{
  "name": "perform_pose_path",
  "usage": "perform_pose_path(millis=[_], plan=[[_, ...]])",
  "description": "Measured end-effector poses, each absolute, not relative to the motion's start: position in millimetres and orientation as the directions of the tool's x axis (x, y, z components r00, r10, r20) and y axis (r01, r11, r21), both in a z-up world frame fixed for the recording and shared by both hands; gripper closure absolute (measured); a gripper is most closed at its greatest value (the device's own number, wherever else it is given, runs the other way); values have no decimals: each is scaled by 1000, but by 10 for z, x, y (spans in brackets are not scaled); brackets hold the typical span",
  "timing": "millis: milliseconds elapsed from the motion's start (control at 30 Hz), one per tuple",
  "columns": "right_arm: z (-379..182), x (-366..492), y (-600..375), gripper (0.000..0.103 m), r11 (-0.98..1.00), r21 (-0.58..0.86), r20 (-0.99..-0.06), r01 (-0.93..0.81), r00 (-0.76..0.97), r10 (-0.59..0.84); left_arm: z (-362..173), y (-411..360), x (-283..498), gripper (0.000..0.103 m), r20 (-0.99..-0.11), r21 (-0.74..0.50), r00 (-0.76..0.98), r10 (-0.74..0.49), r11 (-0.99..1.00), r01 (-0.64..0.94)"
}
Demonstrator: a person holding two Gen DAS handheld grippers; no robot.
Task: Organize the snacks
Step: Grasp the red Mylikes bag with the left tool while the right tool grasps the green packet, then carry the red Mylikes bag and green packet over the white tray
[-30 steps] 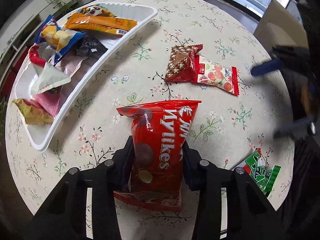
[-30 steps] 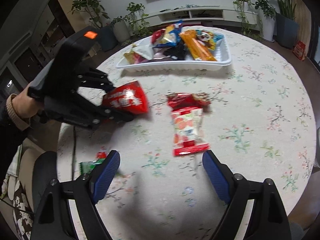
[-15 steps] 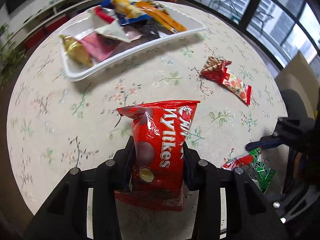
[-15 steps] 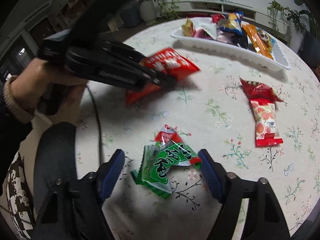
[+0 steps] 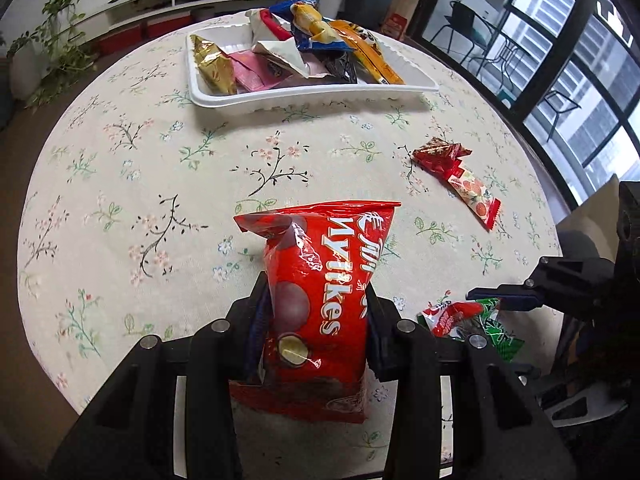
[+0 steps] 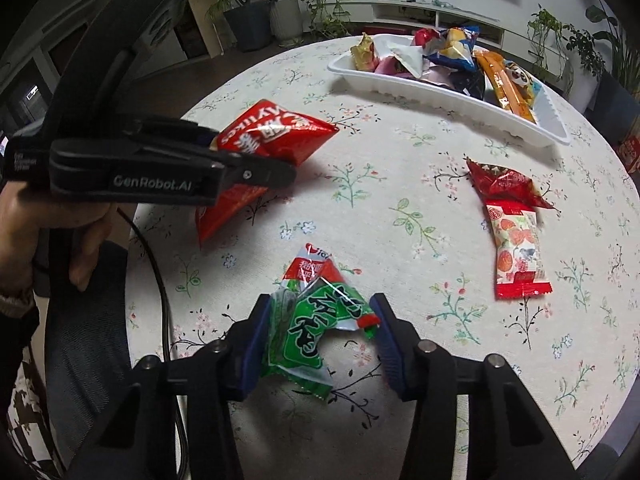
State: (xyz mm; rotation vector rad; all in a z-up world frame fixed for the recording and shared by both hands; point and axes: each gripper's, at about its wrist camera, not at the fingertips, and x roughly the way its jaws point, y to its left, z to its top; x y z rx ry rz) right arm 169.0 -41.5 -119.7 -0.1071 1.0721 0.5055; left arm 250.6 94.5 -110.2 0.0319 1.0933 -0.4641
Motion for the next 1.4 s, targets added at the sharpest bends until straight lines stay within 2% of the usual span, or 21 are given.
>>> perform_pose_path(millis=[67,100,133,567,833,900,1133,1400], plan=[[-1188,1673,-417,60,878,163,-859,-449,373,350,-1093,952,2471,66,-856,-206,380,-350,906,371],[-1188,1663,-411,71,878,161,-860,-451,372,349,-1088,948,2455,66,-855,-210,381,-352,906,368],[-1177,1632,-418,73,879,155,-861,-451,374,344,-1090,939,2437,66,-856,-214,378,-354,906,365],[-998,1607,-828,74,877,302,-804,-372,394,445,-1033,934,2315,66,-831,-274,391,-396,903,332],[-770,1744,-1284,74,903,318,-768,-289,480,424,-864,945,2409,66,-795,-321,422,-435,893,317],[-718,1780,-1375,74,907,321,-760,-274,497,419,-823,955,2458,69,-790,-325,429,-438,892,313],[-705,1861,-1453,74,905,332,-755,-266,500,424,-1017,839,2580,73,-826,-311,371,-424,892,329],[-790,1857,-1435,74,900,345,-757,-266,489,434,-1004,797,2564,78,-833,-250,405,-378,909,335]])
